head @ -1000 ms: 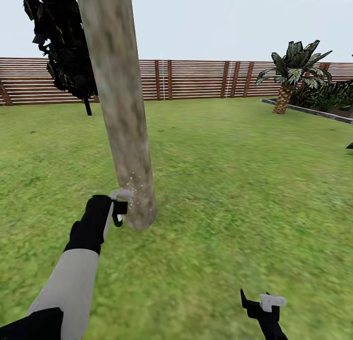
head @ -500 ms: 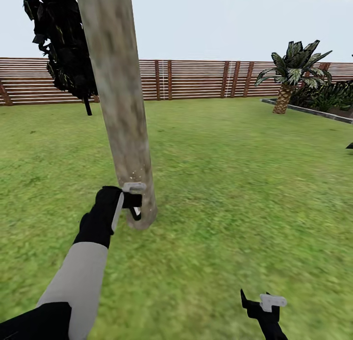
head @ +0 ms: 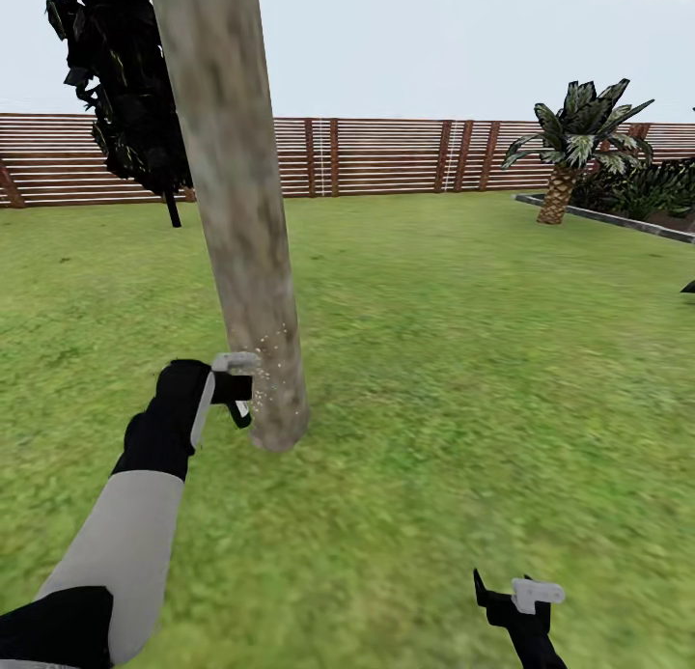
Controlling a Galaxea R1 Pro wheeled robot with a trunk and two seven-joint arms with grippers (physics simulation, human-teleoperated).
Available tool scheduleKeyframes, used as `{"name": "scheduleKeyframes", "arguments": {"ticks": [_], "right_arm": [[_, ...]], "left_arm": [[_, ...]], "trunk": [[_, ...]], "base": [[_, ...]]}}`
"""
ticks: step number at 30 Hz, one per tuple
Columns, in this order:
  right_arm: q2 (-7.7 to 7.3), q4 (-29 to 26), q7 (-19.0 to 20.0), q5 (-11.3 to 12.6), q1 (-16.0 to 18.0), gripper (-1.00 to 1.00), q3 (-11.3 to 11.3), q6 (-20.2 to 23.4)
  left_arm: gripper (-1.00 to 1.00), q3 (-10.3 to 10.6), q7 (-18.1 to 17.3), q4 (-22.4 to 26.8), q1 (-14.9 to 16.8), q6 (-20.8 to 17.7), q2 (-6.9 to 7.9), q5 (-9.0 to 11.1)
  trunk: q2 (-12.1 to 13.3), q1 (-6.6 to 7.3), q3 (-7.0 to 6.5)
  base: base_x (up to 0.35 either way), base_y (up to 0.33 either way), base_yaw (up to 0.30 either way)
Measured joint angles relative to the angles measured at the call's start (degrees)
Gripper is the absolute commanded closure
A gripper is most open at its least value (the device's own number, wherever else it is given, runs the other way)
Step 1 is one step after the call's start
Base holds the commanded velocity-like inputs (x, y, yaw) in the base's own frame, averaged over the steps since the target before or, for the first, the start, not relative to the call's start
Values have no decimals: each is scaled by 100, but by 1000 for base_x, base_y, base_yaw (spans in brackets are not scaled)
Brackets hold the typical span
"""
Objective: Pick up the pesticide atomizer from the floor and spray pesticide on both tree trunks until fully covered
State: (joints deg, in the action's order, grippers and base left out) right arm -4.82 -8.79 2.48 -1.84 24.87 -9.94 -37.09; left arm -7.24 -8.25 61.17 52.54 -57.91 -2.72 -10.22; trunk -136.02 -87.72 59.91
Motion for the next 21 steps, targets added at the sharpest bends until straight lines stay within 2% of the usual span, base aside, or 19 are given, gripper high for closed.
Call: {"name": "scheduleKeyframes", "arguments": {"ticks": [1,2,5,7,12,14,15,18,21], "right_arm": [[3,0,3,0,0,-100,0,0],[1,0,5,0,0,-100,0,0],[0,0,3,0,0,-100,0,0],[3,0,5,0,0,-100,1,0],[1,0,4,0,0,-100,1,0],[1,0,2,0,0,-100,0,0],[0,0,1,0,0,-100,0,0],[-1,0,5,0,0,-100,0,0],[-1,0,4,0,0,-100,0,0]], "left_arm": [[100,10,5,0,75,-6,-135,5],[100,12,6,0,94,-7,-162,-29],[100,9,8,21,127,-15,-137,-88],[100,-12,9,32,189,-22,-31,-140],[100,-39,9,35,268,-29,297,-97],[100,-31,3,35,272,-35,311,-36],[100,-14,2,37,273,-37,274,-17],[100,24,5,43,291,-38,-99,-22],[100,173,7,44,379,-39,-296,-28]], "trunk": [[0,0,0],[0,0,0],[0,0,0],[0,0,0],[0,0,0],[0,0,0],[0,0,0],[0,0,0],[0,0,0]], "base": [[0,0,0],[0,0,0],[0,0,0],[0,0,0],[0,0,0],[0,0,0],[0,0,0],[0,0,0],[0,0,0]]}}
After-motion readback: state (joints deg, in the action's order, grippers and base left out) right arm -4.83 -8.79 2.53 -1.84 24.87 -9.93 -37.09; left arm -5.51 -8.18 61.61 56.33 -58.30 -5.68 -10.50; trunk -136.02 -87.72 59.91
